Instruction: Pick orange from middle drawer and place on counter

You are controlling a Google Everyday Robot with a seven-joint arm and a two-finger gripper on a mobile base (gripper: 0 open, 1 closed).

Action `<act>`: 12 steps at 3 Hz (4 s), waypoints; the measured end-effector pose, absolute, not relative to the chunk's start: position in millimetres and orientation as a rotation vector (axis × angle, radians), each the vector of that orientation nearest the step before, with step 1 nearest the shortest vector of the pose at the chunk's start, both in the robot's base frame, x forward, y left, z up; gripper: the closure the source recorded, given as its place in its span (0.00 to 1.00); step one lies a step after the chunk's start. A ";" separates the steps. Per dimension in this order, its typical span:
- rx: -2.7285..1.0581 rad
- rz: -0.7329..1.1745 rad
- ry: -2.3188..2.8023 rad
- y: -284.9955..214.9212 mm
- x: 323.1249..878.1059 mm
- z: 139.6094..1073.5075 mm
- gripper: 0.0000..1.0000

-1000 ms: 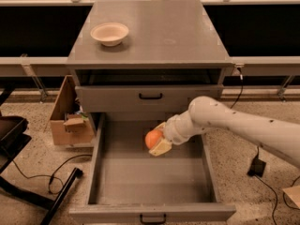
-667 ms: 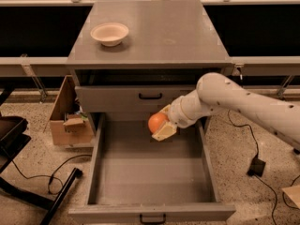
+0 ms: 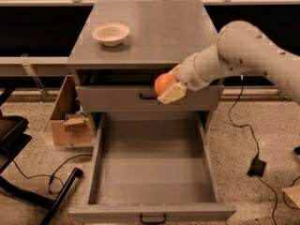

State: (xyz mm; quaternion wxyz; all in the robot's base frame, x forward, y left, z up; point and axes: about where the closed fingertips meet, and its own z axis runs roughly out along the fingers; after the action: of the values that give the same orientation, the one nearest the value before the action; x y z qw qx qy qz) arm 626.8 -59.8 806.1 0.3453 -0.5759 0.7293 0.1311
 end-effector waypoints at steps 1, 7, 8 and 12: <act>-1.384 0.278 1.868 -57.5 659.1 863.6 1.00; -0.820 0.249 1.816 -94.6 812.4 898.3 1.00; -0.748 0.251 1.808 -90.6 828.8 910.0 1.00; -0.578 0.421 1.911 -64.3 941.8 839.3 1.00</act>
Offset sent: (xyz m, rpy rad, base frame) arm 0.1380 -0.0219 0.1239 0.2356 -0.2412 -0.3985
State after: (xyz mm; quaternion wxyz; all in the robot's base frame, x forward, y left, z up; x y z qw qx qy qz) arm 941.8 -64.3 839.3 0.5232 -0.2416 0.7982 0.1756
